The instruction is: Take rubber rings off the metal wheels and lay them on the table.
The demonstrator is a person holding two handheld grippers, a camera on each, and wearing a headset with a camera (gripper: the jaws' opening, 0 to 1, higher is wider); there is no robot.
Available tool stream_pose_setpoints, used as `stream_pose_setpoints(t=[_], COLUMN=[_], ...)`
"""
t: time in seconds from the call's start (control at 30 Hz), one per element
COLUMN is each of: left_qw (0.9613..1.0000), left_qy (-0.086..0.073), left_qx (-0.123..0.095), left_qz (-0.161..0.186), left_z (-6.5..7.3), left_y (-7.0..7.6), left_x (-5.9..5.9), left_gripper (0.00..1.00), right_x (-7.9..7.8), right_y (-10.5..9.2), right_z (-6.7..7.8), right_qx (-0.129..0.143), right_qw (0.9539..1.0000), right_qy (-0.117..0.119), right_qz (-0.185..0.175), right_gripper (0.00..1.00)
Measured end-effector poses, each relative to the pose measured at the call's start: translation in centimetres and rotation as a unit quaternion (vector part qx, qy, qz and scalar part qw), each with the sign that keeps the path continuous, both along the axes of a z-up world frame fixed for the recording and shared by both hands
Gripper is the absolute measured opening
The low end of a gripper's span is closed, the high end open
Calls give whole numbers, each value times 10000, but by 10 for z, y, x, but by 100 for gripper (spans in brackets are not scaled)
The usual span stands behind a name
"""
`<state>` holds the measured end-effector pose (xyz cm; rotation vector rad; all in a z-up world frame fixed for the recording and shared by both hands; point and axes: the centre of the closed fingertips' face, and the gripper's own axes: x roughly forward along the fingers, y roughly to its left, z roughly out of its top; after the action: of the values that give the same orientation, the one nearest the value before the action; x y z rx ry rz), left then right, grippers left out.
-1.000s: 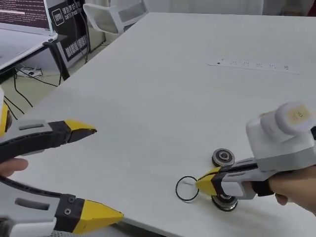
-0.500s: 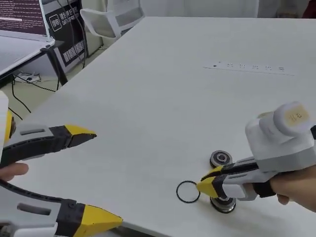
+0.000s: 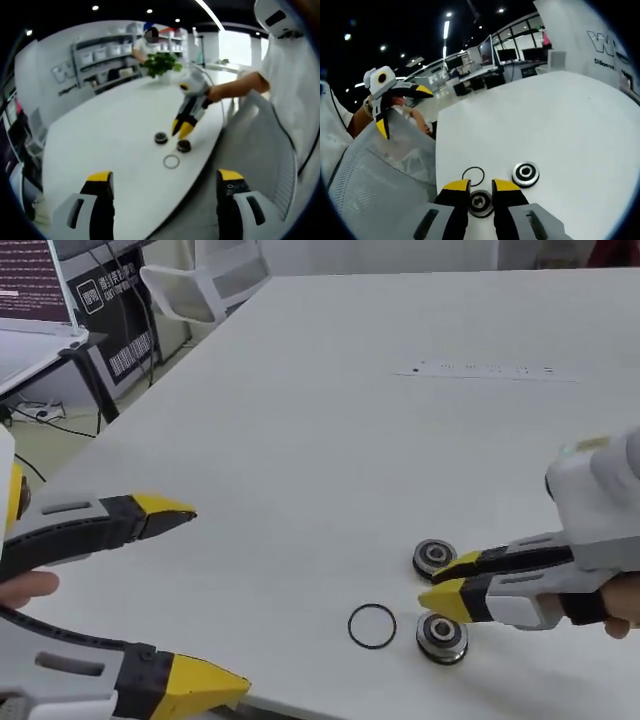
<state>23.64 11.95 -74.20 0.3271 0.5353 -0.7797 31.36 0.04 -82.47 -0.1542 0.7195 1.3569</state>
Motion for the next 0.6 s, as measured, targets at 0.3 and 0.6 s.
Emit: stream_pose_setpoints(t=[0.3,0.6], left_qw=[9995,9967], left_qy=[-12,-14], left_qx=[39,31], left_qz=[-325,-815], left_z=[1,1], left_y=[-14,-41], left_x=[10,22], left_gripper=[84,83], right_x=[-7,-20], right_y=[-27,-39], right_z=[0,-7], right_qx=[42,158], right_qw=[9999,9996], right_qy=[-92,-110], right_qz=[-129,-214], right_gripper=[19,19])
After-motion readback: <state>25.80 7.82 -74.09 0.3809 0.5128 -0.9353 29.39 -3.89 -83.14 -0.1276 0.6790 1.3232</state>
